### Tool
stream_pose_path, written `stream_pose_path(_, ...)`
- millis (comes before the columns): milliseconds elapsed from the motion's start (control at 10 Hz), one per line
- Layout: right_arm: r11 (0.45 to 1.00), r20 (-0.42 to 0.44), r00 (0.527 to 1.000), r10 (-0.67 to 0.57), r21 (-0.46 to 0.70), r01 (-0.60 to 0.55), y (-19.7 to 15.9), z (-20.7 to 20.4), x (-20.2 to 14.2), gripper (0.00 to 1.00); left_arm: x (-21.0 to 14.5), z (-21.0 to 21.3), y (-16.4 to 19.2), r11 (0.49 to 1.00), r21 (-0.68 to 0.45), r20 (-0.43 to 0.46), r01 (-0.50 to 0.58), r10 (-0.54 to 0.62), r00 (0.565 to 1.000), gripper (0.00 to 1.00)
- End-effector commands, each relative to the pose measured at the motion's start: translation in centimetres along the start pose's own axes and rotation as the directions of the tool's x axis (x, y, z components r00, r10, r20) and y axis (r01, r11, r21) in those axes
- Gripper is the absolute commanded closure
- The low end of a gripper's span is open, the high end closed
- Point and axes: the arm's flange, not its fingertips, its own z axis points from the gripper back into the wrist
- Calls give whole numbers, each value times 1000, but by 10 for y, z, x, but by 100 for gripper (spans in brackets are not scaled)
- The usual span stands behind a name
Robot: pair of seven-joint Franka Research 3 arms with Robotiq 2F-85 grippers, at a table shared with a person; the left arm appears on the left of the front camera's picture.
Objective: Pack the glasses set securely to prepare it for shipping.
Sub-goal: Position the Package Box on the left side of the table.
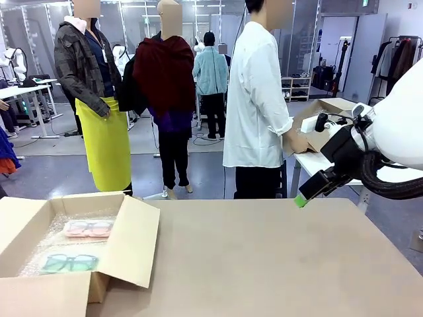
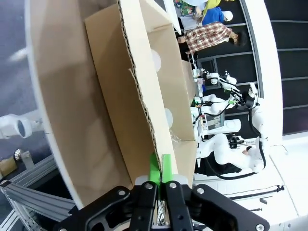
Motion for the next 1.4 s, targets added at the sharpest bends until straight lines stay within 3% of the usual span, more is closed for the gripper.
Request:
stream_pose_path(0, 1000, 9, 1000, 15, 4, -15, 0, 1, 0, 0, 15, 15, 6, 999, -46, 37, -14, 16, 999, 98)
stream_pose_path(100, 1000, 9, 1000, 15, 4, -15, 0, 1, 0, 0, 0, 0, 0, 1000, 0, 0, 0, 0, 1000, 98)
stream_pose_path(600, 1000, 9, 1000, 15, 4, -15, 0, 1, 0, 0, 5, 5, 6, 1000, -13, 1, 2, -2, 1000, 98)
stream_pose_path(700, 1000, 9, 1000, 15, 4, -15, 0, 1, 0, 0, 6, 4, 2, 1000, 12, 18, 17, -17, 1000, 59)
stream_pose_path(800, 1000, 9, 1000, 15, 4, -15, 0, 1, 0, 0, 6, 5, -2, 1000, 21, 34, 23, -24, 999, 59)
stream_pose_path(900, 1000, 9, 1000, 15, 4, -15, 0, 1, 0, 0, 4, 6, -4, 999, 47, 36, 25, -27, 999, 19)
stream_pose_path(1000, 1000, 9, 1000, 15, 4, -15, 0, 1, 0, 0, 3, 7, -7, 998, 56, 48, 27, -30, 998, 55)
stream_pose_path(1100, 1000, 9, 1000, 15, 4, -15, 0, 1, 0, 0, 2, 8, -12, 996, 77, 50, 34, -38, 998, 0)
stream_pose_path(1200, 1000, 9, 1000, 15, 4, -15, 0, 1, 0, 0, 2, 9, -14, 996, 84, 53, 33, -38, 998, 16)
stream_pose_path(1300, 1000, 9, 1000, 15, 4, -15, 0, 1, 0, 0, 2, 14, -19, 994, 106, 64, 37, -44, 997, 0)
